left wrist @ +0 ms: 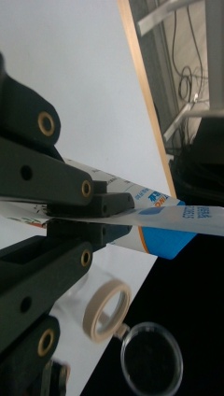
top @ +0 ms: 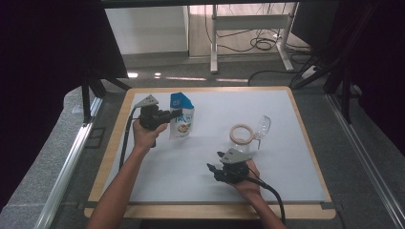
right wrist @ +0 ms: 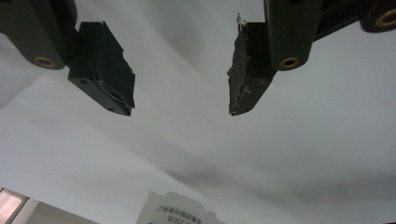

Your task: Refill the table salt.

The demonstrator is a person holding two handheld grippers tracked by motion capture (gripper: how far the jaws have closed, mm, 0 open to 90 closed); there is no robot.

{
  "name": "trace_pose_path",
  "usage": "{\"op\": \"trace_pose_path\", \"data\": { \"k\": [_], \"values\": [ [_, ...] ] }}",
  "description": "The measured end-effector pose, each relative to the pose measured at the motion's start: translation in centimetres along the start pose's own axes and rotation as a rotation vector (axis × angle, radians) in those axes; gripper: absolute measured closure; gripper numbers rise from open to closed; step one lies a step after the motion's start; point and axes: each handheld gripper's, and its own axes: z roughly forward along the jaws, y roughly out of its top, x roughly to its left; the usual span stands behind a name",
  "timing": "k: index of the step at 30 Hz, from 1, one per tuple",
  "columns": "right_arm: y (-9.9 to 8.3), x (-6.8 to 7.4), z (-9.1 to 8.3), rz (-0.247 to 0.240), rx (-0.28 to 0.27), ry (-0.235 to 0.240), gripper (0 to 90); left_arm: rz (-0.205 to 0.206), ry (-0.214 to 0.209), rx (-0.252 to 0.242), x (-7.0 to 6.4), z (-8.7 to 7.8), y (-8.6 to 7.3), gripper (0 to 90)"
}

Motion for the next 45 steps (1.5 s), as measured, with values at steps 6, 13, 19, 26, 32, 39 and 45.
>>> {"op": "trace_pose_path", "data": {
  "k": [6, 13, 19, 26, 32, 39, 45],
  "values": [
    [0.6, 0.3, 1.2, -0.015, 0.005, -0.025, 38.7, 0.014, -0.053, 0.005, -1.6, 0.3, 0.2, 89.6],
    [1.3, 0.3, 3.1, -0.023, 0.007, -0.086, 33.7, 0.026, -0.111, -0.002, -3.8, 0.3, 0.5, 89.6],
    [1.7, 0.6, 4.5, -0.043, 0.007, -0.139, 31.3, 0.038, -0.132, 0.004, -5.1, 0.4, 0.8, 89.6],
    [2.1, 0.4, 5.4, -0.043, -0.014, -0.172, 31.0, 0.038, -0.164, 0.005, -6.0, 0.6, 0.9, 89.6],
    [2.3, 0.2, 5.5, -0.050, -0.037, -0.181, 30.9, 0.039, -0.204, 0.010, -6.7, 1.1, 1.2, 89.6],
    [2.3, 0.4, 5.3, -0.063, -0.038, -0.152, 36.7, 0.034, -0.215, 0.030, -7.2, 2.4, 1.4, 89.6],
    [1.9, 0.5, 5.1, 0.013, -0.023, -0.099, 40.5, 0.022, -0.209, 0.043, -7.2, 3.4, 1.5, 89.6]
  ]
}}
